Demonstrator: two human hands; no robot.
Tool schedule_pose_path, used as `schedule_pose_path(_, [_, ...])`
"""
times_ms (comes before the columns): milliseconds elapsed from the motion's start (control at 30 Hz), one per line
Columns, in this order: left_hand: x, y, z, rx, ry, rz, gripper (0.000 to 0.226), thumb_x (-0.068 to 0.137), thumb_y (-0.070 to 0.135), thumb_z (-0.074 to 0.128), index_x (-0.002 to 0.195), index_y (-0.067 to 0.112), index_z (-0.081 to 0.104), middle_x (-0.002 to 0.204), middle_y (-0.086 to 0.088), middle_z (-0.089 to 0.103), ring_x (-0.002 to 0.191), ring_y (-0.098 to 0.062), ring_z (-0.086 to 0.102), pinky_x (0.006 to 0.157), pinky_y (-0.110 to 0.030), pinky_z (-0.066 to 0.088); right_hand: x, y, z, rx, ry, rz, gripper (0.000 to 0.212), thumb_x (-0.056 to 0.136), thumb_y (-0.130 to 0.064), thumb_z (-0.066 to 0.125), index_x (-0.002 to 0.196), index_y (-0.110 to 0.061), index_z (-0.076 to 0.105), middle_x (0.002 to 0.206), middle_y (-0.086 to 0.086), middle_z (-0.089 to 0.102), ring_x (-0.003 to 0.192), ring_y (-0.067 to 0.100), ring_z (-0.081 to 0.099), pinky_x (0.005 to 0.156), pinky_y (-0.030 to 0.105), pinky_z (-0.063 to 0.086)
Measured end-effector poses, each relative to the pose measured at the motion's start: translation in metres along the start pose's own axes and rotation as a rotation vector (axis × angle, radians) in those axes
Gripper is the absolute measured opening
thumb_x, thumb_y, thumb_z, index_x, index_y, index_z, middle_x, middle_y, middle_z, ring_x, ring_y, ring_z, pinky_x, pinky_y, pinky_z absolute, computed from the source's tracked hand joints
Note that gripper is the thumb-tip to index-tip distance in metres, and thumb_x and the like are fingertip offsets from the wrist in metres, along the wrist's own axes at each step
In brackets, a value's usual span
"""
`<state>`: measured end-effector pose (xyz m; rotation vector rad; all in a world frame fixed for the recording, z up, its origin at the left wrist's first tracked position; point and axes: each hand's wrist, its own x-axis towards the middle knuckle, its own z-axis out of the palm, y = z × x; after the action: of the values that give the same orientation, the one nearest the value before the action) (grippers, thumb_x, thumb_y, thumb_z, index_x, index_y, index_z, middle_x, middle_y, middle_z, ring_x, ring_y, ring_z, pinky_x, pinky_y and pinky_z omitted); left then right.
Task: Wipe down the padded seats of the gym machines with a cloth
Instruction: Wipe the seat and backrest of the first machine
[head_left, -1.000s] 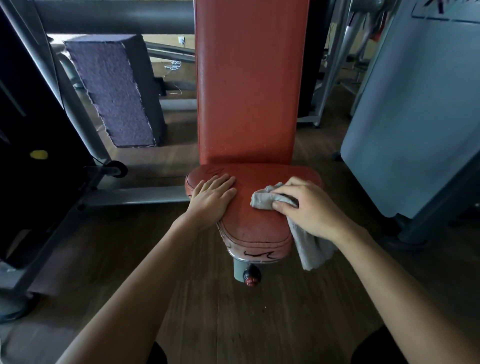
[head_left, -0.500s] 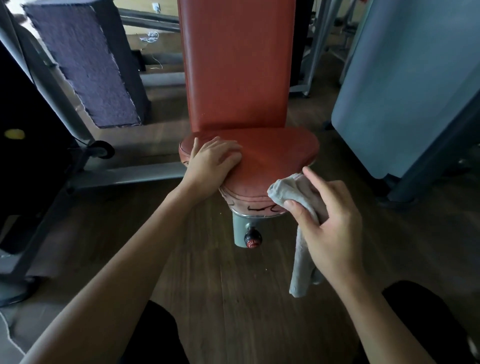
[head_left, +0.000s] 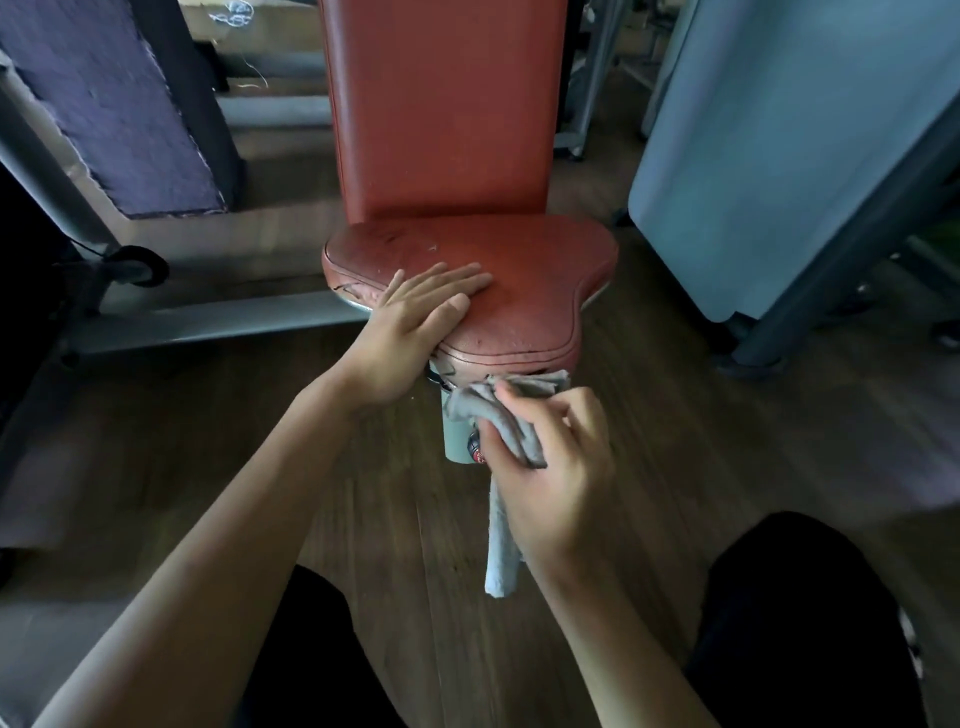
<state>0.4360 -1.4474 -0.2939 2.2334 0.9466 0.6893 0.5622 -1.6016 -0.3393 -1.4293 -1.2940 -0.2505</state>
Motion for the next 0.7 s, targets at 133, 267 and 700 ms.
schedule_pose_path(133, [0.0, -0.003, -0.003, -0.007, -0.029, 0.007, 0.042, 0.11, 0.037, 0.028, 0.148, 0.039, 0.045, 0.157, 0.023, 0.035, 0.151, 0.001, 0.016, 0.123, -0.034, -0.005, 0.002, 0.01, -0.006, 0.033, 0.045, 0.042, 0.024, 0.083, -0.009, 0.082, 0.105, -0.002, 0.076, 0.087, 0.009, 0.058, 0.079, 0.024, 0.063, 0.068, 0.038, 0.056])
schedule_pose_path(267, [0.002, -0.004, -0.005, -0.007, -0.049, 0.008, 0.042, 0.11, 0.037, 0.028, 0.149, 0.041, 0.044, 0.158, 0.024, 0.034, 0.151, 0.002, 0.014, 0.122, -0.031, -0.006, 0.005, 0.011, -0.005, 0.025, 0.107, 0.069, 0.021, 0.082, -0.005, 0.082, 0.1, 0.003, 0.075, 0.087, 0.011, 0.058, 0.08, 0.025, 0.064, 0.066, 0.04, 0.056])
schedule_pose_path(700, [0.002, -0.009, -0.007, 0.007, -0.076, 0.002, 0.046, 0.106, 0.044, 0.024, 0.149, 0.045, 0.04, 0.158, 0.027, 0.032, 0.15, 0.003, 0.014, 0.122, -0.029, 0.0, 0.007, 0.007, -0.001, 0.002, 0.061, 0.01, 0.02, 0.082, -0.005, 0.083, 0.1, 0.001, 0.077, 0.082, 0.011, 0.056, 0.073, 0.024, 0.06, 0.064, 0.039, 0.054])
